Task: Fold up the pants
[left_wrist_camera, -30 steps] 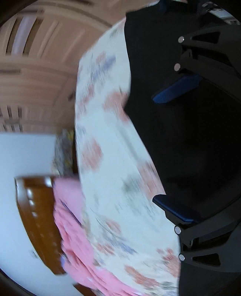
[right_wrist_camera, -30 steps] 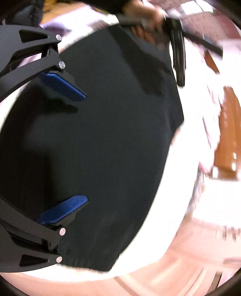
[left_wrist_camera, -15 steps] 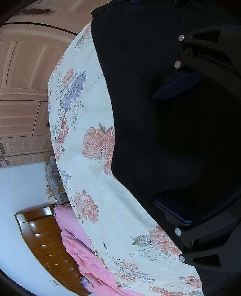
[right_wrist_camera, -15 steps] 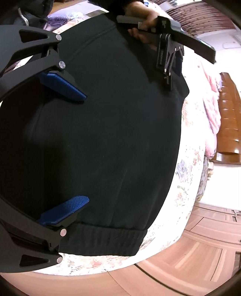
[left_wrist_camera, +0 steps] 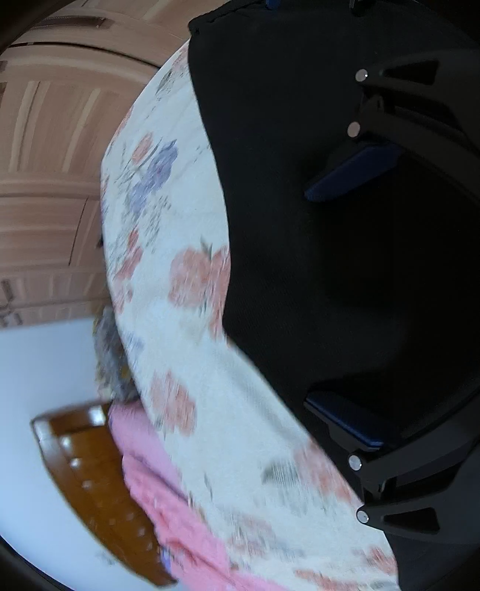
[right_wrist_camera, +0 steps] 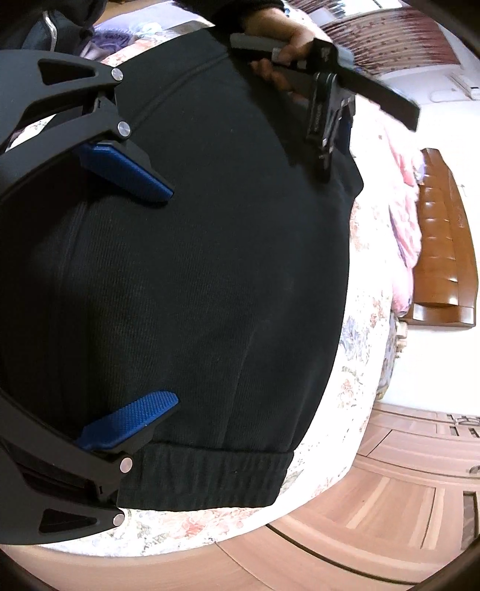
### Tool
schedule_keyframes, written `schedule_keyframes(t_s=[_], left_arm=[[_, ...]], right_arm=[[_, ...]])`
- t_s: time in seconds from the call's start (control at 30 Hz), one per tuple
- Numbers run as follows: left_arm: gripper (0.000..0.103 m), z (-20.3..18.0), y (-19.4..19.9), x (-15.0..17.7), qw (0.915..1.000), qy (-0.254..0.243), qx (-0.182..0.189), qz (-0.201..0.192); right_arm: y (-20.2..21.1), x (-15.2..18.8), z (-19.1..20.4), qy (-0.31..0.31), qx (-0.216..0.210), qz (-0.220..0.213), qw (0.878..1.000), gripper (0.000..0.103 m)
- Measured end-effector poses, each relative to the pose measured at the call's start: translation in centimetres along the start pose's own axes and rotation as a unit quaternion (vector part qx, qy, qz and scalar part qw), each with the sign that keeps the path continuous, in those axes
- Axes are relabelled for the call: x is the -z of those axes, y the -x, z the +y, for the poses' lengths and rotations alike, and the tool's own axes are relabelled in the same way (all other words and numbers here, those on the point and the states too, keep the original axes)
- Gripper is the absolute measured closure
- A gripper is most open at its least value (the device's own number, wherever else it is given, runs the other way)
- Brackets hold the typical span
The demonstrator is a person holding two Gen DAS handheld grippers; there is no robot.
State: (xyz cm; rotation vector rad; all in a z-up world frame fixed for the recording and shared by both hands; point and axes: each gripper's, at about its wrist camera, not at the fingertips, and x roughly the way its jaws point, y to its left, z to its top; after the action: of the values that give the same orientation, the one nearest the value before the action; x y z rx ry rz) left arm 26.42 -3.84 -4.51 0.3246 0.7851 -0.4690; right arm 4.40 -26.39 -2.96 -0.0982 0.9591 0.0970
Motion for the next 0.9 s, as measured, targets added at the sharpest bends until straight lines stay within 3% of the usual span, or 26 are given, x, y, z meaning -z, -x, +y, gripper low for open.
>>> schedule_keyframes(t_s=[0.07,0.13,0.17,0.27,0.33,0.4,0.47,0.57,0.67,0.8,0.9], left_arm=[[0.002,2.1,4.0,1.4,0.9987,0.030,-0.001,-0.042],[0.002,4.9,7.0,3.2,0.9953,0.070,0.009,-0.067],[0.002,7.4,8.7,4.8,0.9926,0.098,-0.010,-0.072],[0.002,15.0,11.2,9.5,0.9814,0.172,-0.067,-0.053],[0.002,21.0,11.8,12.9,0.9666,0.231,-0.111,-0.015],[0.002,25.6,12.3,15.9,0.9514,0.279,-0.130,0.013],[0.002,28.6,12.6,18.1,0.9425,0.303,-0.137,0.029],[0.002,31.2,12.3,21.1,0.9348,0.326,-0.130,0.052],[0.002,30.5,12.2,21.9,0.9448,0.296,-0.133,0.044],[0.002,30.8,12.2,22.5,0.9413,0.312,-0.128,0.017],[0.002,31.9,13.3,23.7,0.9355,0.340,-0.094,-0.026]], right_arm=[[0.9,-0.6,0.2,-0.013,0.030,0.036,0.999,0.004],[2.0,-2.3,1.1,-0.028,0.049,0.017,0.998,0.004],[2.6,-3.1,2.0,-0.026,0.039,-0.002,0.999,0.004],[3.1,-6.8,8.5,0.039,-0.031,-0.046,0.998,0.004],[2.1,-9.5,14.4,0.100,-0.068,-0.052,0.991,0.004],[0.6,-11.9,21.1,0.154,-0.115,-0.047,0.980,0.004],[-0.8,-13.4,26.6,0.197,-0.153,-0.043,0.967,0.004],[-3.8,-14.9,34.1,0.233,-0.188,-0.019,0.954,0.004],[-6.6,-15.7,38.9,0.243,-0.189,0.003,0.952,0.004],[-10.0,-15.9,40.2,0.239,-0.153,0.035,0.958,0.004],[-10.5,-15.6,39.0,0.226,-0.177,0.014,0.958,0.004]])
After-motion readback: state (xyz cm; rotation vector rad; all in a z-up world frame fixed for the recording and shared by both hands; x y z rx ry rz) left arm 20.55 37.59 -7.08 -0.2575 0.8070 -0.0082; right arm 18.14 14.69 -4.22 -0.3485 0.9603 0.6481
